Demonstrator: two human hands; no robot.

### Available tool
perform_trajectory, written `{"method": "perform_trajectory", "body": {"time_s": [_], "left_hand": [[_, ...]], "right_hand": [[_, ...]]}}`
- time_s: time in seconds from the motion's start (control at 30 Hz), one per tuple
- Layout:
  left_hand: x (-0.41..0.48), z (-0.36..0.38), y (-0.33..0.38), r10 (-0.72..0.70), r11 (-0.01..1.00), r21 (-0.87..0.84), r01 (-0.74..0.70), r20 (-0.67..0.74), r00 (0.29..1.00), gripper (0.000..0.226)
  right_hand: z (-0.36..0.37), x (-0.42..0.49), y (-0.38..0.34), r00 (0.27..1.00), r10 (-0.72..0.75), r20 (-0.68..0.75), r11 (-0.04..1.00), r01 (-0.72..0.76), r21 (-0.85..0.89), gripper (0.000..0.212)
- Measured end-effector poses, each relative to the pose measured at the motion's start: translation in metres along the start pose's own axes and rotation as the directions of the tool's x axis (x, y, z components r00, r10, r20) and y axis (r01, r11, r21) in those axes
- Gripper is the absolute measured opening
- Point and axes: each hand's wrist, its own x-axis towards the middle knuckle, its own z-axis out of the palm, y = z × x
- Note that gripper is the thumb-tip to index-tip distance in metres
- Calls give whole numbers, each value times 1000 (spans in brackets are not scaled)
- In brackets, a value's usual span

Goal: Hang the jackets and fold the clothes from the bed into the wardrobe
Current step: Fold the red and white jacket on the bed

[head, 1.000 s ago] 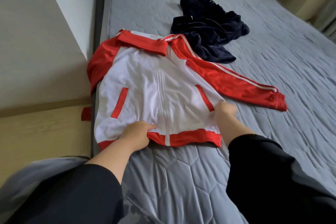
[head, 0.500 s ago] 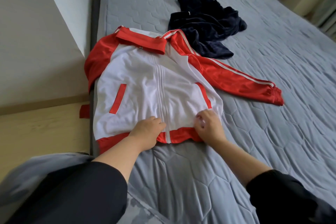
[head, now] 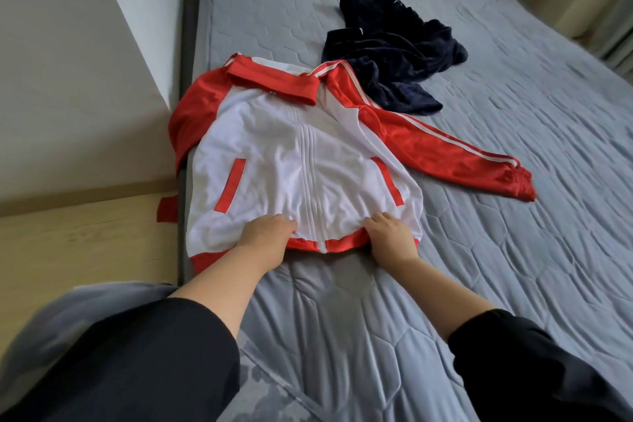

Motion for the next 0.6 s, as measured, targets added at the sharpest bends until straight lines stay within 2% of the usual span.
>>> {"method": "perform_trajectory", "body": {"time_s": [0.1, 0.17, 0.3, 0.43, 0.5, 0.6], "left_hand": [[2, -18, -8, 26, 999, -47, -24, 61, 998, 37], [2, -25, -11, 67, 996, -64, -59, 140, 988, 28], [-3, -23, -7, 123, 990, -101, -97, 288, 950, 14], [-5, -24, -13, 154, 973, -215, -88, 313, 937, 23], [-4, -25, -19, 153, 953, -300, -46, 344, 926, 20], [-4, -22, -18, 166, 926, -378, 6, 420, 892, 9]], "right_hand": [[-8, 8, 6, 997, 74, -13, 997, -74, 27, 10], [-10, 10, 9, 991, 135, -16, 989, -133, 68, 17], [-5, 10, 9, 946, 162, 279, 981, -186, 62, 17], [-21, 10, 19, 896, 75, 437, 970, -168, 177, 17], [-31, 8, 28, 837, 0, 547, 952, -168, 257, 17], [-38, 0, 33, 763, -23, 646, 944, -195, 265, 34]]}}
